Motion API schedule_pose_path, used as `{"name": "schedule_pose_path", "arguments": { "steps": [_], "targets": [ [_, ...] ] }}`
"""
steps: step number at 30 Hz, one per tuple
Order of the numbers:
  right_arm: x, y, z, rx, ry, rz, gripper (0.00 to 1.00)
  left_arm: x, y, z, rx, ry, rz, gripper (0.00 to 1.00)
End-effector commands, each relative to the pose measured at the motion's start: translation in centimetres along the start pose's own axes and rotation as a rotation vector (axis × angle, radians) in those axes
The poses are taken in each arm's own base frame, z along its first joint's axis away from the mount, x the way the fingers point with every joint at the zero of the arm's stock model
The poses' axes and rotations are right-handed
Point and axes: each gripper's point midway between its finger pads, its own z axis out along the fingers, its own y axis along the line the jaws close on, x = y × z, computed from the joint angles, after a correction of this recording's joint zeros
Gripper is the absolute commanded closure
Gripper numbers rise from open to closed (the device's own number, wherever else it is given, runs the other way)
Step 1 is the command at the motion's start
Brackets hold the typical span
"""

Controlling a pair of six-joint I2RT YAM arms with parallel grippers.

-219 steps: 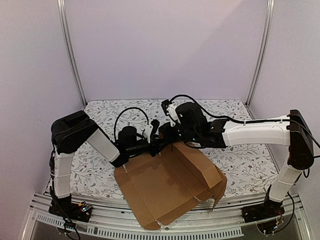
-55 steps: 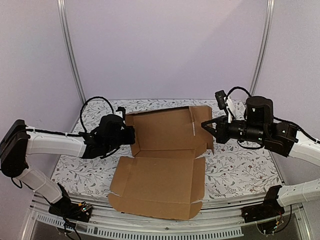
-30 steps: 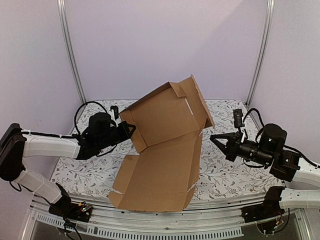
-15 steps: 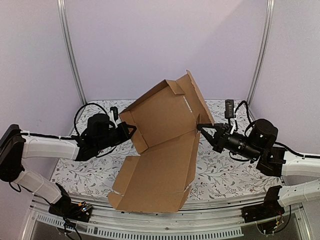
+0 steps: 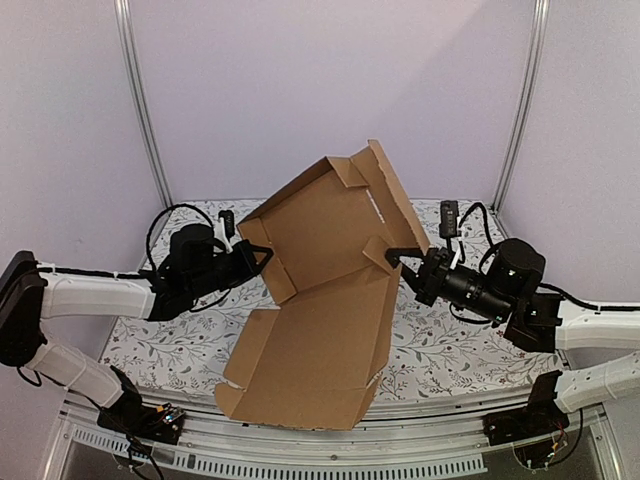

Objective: Fold the paper box

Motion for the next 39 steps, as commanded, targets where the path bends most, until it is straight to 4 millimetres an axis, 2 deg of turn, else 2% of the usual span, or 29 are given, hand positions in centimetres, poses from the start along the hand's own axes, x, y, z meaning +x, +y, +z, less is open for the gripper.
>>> {"name": "schedule_pose_path", "arguments": {
  "steps": [1,10,16,22,28,31,35,39],
  "targets": [
    [2.5,-0.9,0.5,0.064,0.115,-0.023,1.00,-2.1,-3.2,-0.5,0.111,-0.030,-0.005,1.00],
    [6.3,-3.9,-1.4,0.238,0.254,-0.102,1.00,-3.4,-4.0,-0.5,0.140,-0.024,0.011,1.00],
    [7.0,-4.8,-2.7,0.295,0.293,-0.146,1.00,-4.1,-4.0,-0.6,0.152,-0.029,0.004,1.00],
    [5.8,-4.4,-3.5,0.297,0.280,-0.169,1.00,-4.0,-3.0,-0.4,0.120,-0.027,0.022,1.00],
    [4.5,-4.6,-5.7,0.324,0.268,-0.215,0.96,-3.9,-2.3,-0.4,0.100,-0.032,0.030,1.00],
    [3.8,-4.2,-6.9,0.319,0.277,-0.246,0.91,-4.0,-2.0,-0.3,0.087,-0.037,0.047,1.00],
    [1.4,-3.7,-8.9,0.341,0.257,-0.294,0.81,-4.3,-1.7,-0.3,0.063,-0.051,0.086,1.00],
    [-0.7,-2.9,-10.0,0.354,0.259,-0.344,0.72,-4.4,-1.3,-0.5,0.044,-0.061,0.132,1.00]
  ]
}}
